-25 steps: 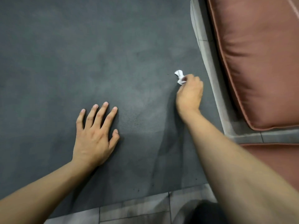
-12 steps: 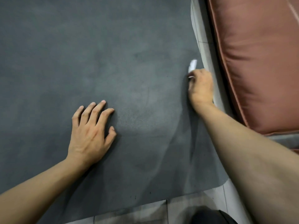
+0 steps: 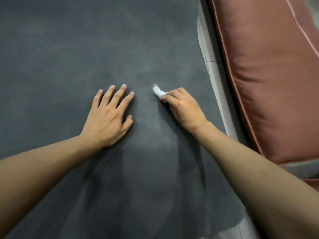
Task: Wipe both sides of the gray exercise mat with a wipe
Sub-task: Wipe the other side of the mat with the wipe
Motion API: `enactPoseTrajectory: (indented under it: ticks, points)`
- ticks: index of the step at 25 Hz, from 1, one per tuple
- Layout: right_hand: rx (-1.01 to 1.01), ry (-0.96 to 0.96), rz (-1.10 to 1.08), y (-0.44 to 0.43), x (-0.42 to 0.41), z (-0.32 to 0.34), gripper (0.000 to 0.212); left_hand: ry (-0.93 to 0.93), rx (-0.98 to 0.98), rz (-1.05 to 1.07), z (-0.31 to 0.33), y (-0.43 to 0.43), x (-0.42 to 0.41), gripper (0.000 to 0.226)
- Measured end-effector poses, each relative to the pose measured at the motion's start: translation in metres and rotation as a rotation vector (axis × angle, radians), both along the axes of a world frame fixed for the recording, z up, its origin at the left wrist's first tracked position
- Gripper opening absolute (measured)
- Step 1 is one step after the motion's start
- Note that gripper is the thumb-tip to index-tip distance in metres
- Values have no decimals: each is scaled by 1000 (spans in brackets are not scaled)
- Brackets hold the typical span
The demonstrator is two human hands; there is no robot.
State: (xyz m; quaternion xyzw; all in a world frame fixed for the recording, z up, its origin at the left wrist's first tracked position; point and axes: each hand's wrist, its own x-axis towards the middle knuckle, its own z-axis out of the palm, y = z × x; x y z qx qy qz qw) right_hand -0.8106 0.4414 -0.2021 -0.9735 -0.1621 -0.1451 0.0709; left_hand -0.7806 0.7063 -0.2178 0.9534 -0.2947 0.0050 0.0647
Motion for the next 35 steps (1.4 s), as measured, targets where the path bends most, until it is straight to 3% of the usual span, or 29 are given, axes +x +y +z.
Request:
enactPoseTrajectory:
  ticks: [2,4,5,7,9,12,14,16,18,20,23,27,32,35]
  points:
    - [20,-2,-420,-49,23,1,39,32,36,19,-4,-10,15,74]
    - [188,4,-892,-67,50,4,35,14,45,59,-11,-15,17,75]
    - [234,17,-979,-52,63,2,34,2,42,71,-14,-16,16,75]
    - [339,-2,-753,11,84,-7,28,3,17,84,-15,-15,15,75]
    - [371,-23,-308,76,87,-13,21,9,2,90,-13,-16,15,77]
    - [154,-10,54,78,102,-10,24,7,21,91,-14,-15,16,78]
    - [22,-53,-75,19,126,-8,34,6,18,85,-15,-15,16,77]
    - [-54,48,-418,-53,135,-1,29,9,20,81,-14,-14,16,77]
    - [-12,151,-683,-102,126,6,31,17,15,90,-13,-14,16,76]
    - [86,129,-787,-111,109,7,33,21,15,89,-14,-15,17,76]
    - [130,90,-805,-91,63,3,32,45,6,80,-12,-15,21,77]
    - [12,118,-739,-59,-16,-1,23,73,35,79,-14,-16,19,78]
    - [122,304,-831,15,-62,22,25,271,160,77,15,-17,14,70]
    - [206,454,-694,59,-87,43,27,435,163,156,48,-4,-25,64]
